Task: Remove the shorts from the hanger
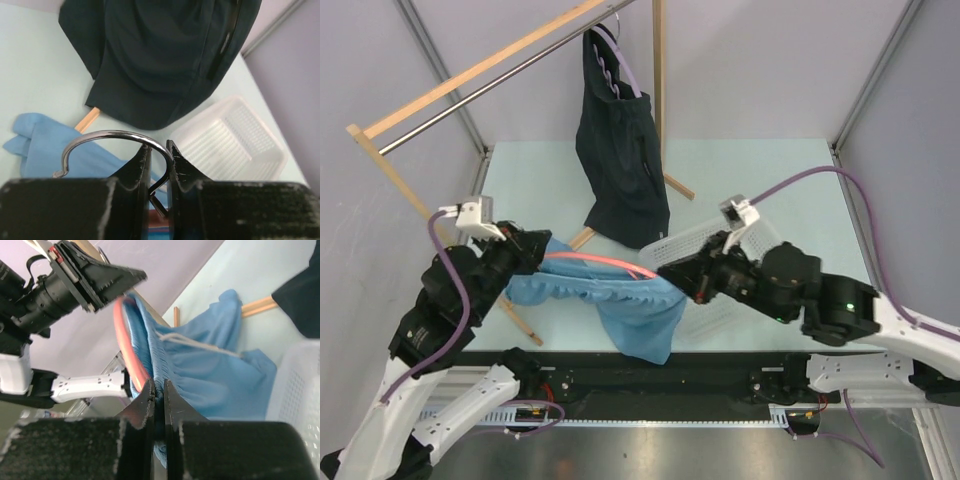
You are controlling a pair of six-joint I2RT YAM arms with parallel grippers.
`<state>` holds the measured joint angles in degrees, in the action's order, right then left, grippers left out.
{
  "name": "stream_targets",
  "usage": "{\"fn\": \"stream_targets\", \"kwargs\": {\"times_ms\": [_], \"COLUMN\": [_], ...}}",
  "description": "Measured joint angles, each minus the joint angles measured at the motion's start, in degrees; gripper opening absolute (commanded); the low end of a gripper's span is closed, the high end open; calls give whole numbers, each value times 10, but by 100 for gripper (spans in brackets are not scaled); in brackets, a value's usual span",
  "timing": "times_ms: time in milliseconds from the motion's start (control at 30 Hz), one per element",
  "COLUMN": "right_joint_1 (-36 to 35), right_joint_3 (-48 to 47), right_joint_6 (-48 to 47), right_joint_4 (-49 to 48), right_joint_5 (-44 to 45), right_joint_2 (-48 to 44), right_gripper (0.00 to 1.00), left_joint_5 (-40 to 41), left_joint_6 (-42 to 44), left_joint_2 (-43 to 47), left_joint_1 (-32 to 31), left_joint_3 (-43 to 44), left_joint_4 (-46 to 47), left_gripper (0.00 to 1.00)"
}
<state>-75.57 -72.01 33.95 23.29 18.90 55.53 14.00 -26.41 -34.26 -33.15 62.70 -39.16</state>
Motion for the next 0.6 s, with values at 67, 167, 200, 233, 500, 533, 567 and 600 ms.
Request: {"fn": "stream_targets", "kwargs": {"times_ms": [67, 167, 200, 233, 500, 533, 567, 600], "right_joint_1": [-12, -33, -37, -42, -52, -52, -52, -51], "right_joint_3": [2, 23, 31, 42, 98, 99, 99, 99], "right_joint_6": [9, 21, 25, 30, 39, 35, 30, 21], "right_joint_4": [37, 75, 84, 90, 85, 76, 70, 52], "right_joint_5": [13, 21, 21, 21, 21, 21, 21, 21], "right_joint_2": [-39, -95, -108, -120, -107, -97, -89, -73], "right_gripper": [0, 0, 0, 0, 0, 0, 0, 0], "left_joint_5": [17, 46, 52, 56, 27, 15, 3, -16], "left_joint_6": [-17, -64, -77, -95, -183, -197, -208, -227], "left_joint_2": [10, 17, 16, 15, -5, -6, -5, 0], "left_joint_1": [0, 0, 0, 0, 4, 5, 6, 7], "left_joint_3": [0, 4, 6, 8, 16, 16, 15, 10], "left_joint_4": [7, 27, 35, 43, 53, 54, 58, 71], "left_gripper": [0, 0, 0, 0, 0, 1, 0, 1]}}
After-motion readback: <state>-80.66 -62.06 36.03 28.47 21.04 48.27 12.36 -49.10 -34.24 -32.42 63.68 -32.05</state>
